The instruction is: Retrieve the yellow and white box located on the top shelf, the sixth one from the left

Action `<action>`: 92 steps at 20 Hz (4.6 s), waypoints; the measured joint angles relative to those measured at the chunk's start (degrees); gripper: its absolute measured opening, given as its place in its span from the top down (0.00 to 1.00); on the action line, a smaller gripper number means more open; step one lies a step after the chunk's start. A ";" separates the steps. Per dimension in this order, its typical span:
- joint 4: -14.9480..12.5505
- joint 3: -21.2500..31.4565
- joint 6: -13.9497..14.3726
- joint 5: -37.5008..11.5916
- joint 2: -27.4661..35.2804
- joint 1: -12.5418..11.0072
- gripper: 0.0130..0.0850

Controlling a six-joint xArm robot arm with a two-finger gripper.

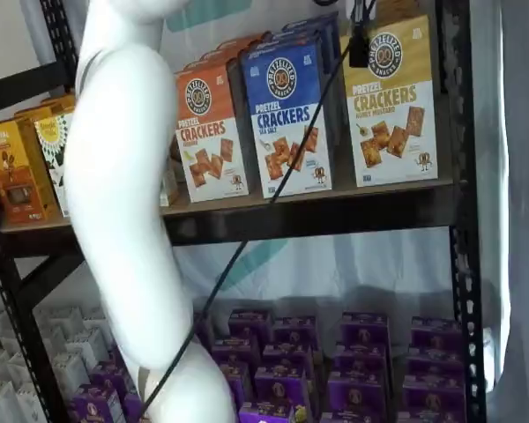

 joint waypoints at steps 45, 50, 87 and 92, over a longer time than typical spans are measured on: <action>-8.25 -6.62 1.20 9.51 2.72 2.20 0.28; -7.31 -4.59 0.14 11.63 -0.35 0.29 0.28; -14.34 22.82 8.06 19.40 -27.08 10.80 0.28; -14.35 24.89 11.23 19.24 -28.72 14.02 0.28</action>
